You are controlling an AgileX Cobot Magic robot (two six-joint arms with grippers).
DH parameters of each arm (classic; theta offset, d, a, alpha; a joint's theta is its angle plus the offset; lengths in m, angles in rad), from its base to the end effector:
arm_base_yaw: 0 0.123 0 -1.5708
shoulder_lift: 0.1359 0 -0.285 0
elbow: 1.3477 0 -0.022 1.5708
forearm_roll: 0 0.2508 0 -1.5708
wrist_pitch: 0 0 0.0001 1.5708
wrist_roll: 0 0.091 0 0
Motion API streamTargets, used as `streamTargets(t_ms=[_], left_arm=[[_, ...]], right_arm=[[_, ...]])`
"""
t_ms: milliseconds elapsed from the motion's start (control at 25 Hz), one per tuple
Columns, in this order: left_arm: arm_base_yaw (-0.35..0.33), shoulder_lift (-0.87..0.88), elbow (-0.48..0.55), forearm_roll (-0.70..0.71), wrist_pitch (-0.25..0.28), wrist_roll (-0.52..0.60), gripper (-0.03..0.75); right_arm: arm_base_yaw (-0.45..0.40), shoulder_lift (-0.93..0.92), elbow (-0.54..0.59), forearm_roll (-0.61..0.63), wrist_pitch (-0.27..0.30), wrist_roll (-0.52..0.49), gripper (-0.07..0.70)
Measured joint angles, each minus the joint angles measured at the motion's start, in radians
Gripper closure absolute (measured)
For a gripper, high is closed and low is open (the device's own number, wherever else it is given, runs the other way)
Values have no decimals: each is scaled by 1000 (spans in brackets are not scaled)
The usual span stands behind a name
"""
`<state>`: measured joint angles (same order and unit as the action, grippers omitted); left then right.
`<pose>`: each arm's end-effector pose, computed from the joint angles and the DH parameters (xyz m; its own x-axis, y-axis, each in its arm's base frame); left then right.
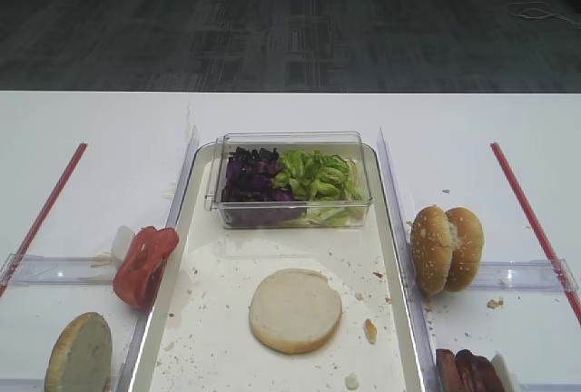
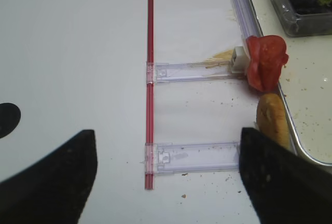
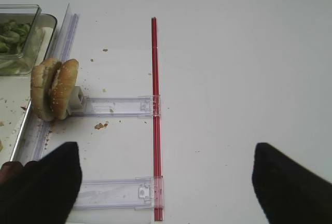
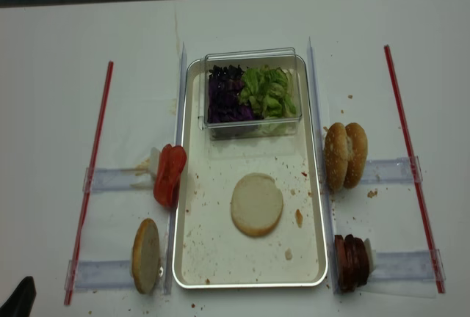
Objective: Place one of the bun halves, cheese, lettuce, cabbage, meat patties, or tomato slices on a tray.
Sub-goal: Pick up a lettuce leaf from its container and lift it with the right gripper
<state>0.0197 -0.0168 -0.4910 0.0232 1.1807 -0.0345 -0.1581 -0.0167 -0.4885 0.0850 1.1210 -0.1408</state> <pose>-0.0119 0.0017 0.2653 -0.5515 -0.0365 -0.8334 -0.0517 0.9986 -0.0095 -0.0076 0.0083 0.2694 -0.5037 -0.0243 -0.8636 0.0398 0.9979 -0.0513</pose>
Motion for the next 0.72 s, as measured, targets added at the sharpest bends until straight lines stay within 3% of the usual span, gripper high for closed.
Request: streamTargets(t_ms=[720], left_arm=[[0,0,0,0,0,3,162]], right_arm=[[0,0,0,5,0,0,-58]])
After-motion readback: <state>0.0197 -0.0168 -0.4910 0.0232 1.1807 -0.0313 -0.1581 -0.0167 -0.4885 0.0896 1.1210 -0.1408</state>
